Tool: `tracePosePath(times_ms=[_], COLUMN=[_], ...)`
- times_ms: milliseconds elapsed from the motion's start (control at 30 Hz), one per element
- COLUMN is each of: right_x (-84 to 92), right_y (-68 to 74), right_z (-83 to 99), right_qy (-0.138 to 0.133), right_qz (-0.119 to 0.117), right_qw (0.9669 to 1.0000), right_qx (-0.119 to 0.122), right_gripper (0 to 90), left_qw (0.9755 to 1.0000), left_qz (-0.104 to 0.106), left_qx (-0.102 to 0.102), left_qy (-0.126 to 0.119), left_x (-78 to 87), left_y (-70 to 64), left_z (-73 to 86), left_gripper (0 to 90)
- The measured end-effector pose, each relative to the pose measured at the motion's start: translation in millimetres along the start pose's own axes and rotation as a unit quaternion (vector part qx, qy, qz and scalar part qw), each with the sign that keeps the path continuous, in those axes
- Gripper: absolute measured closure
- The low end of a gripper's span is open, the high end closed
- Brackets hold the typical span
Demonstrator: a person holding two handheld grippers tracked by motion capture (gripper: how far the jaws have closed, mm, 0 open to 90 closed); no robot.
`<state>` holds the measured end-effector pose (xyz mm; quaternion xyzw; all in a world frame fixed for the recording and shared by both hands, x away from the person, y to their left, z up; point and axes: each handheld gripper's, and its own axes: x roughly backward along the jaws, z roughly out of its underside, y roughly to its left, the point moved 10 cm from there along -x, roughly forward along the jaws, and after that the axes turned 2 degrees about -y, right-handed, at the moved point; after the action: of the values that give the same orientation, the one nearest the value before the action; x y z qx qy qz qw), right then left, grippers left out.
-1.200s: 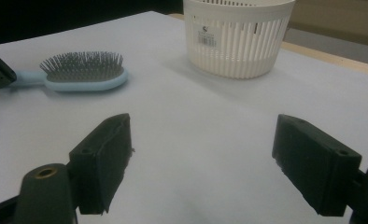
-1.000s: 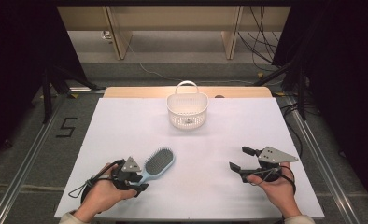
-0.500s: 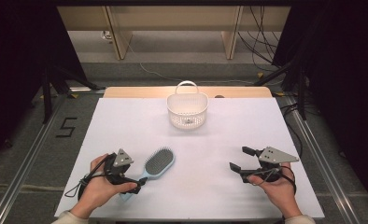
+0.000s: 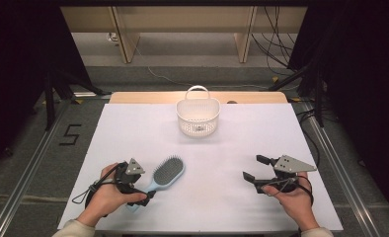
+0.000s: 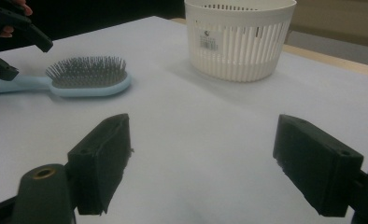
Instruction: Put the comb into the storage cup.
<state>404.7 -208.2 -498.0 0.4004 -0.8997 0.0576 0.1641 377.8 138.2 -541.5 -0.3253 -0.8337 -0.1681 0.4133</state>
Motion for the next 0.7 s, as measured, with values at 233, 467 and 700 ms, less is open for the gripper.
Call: tracePosePath(times_ms=[233,467,700], right_x=[-0.2,-0.5,0.0], right_y=[0.3,0.3,-0.2], right_z=[-0.1,-0.1,0.3], right_qy=[0.000,0.000,0.004], right_qz=[0.000,-0.001,0.002], right_qw=[1.0000,1.0000,1.0000], right_qx=[-0.001,0.000,0.003], right_gripper=[20.2,20.2,20.4], left_qw=[0.9989,0.9964,0.9921], left_qz=[0.003,-0.002,0.002], left_qx=[-0.012,-0.025,-0.030], left_qy=[0.046,0.081,0.121], left_x=[-9.4,-18.2,-26.9], left_y=[-3.3,-7.1,-9.8], left_z=[1.6,0.0,1.3], left_gripper=[5.4,11.4,16.2])
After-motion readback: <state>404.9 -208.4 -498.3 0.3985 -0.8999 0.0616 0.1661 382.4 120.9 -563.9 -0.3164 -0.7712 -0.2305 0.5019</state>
